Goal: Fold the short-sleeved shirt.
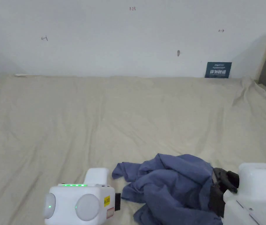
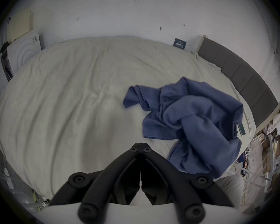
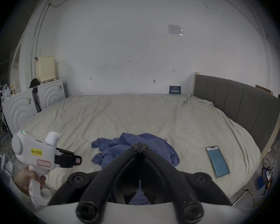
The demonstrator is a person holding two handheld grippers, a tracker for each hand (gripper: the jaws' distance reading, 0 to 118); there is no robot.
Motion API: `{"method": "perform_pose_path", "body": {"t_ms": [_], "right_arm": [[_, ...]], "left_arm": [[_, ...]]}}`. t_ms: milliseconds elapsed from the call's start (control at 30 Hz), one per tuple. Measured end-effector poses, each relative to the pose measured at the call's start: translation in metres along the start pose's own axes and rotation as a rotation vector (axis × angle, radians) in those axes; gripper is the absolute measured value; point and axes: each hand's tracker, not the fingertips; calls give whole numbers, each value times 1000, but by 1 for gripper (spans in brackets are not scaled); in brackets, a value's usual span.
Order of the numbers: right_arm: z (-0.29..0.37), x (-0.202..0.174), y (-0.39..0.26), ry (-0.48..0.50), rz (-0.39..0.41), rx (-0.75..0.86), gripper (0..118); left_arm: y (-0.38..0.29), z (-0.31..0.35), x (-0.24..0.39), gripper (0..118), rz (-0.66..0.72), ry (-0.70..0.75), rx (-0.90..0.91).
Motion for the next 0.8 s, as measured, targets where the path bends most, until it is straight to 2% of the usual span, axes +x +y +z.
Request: {"method": "perform_pose_path", "body": {"t_ms": [167,200,233,267,300,333,567,600,667,700,733,800], "right_arm": [[-18,0,-2,15,18,-36,0],[-21,1,-2,14,20,-40,0],[-25,2,-2,10,19,-46,0],[-29,5,-2,7,16,-53,0],[-33,7,-3,7,10,-60,0],[-37,9,-3,7,4,-66,0],[-55,20,-1,-11,-11,-89,0],[-57,21,0,-13,-16,-90,0],[-61,23,4,-12,-28,-86,0],[-63,23,6,-11,-32,-85,0],[-65,23,8,-10,-34,-84,0],[-70,22,15,4,-20,-83,0]], "left_arm": [[15,-33,12,3,-5,3,-24],[20,-39,14,11,-11,-2,-29],[24,-45,15,39,-24,-1,-41],[28,-53,18,61,-40,-6,-64],[32,-59,21,79,-60,-2,-74],[34,-64,24,87,-68,4,-72],[33,-82,24,85,-97,38,-77],[31,-81,27,78,-108,59,-68],[26,-77,31,54,-151,144,-46],[24,-73,33,33,-162,131,-37],[25,-69,33,4,-152,110,-35],[25,-66,30,4,-125,115,-33]]}}
